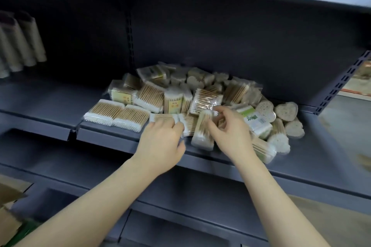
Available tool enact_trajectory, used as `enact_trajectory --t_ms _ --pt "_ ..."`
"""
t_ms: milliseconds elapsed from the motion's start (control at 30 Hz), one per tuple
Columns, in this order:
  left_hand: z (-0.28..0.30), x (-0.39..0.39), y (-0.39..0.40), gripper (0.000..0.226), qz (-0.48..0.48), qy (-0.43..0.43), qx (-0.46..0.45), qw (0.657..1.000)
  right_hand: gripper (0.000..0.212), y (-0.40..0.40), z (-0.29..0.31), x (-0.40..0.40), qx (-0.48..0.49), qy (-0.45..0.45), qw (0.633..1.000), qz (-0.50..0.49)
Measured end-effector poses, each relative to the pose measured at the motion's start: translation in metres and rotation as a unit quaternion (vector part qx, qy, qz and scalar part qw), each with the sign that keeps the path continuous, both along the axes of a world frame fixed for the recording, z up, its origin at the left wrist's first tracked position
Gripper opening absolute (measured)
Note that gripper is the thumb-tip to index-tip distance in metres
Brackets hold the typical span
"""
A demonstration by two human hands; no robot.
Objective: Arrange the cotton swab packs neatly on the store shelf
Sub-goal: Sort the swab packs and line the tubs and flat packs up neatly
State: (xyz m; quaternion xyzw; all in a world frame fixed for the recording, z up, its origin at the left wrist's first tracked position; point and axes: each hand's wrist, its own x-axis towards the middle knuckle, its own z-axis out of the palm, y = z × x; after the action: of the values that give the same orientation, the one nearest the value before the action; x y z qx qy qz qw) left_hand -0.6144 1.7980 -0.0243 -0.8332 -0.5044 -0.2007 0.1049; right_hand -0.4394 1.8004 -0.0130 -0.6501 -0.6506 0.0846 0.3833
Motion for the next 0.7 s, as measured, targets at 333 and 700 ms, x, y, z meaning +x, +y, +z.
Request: enact_trajectory --t_ms 333,700 --pt "0.002 -0.001 0.02 0.024 0.034 -0.02 -0.031 0.999 0.038 0.018 0.019 0.009 0.034 -0.041 0.998 0.02" --pt "0.013 0.004 0.048 0.031 0.045 -0.091 -0.024 0.995 0.038 0.058 0.044 0.022 -0.018 -0.095 0.995 0.038"
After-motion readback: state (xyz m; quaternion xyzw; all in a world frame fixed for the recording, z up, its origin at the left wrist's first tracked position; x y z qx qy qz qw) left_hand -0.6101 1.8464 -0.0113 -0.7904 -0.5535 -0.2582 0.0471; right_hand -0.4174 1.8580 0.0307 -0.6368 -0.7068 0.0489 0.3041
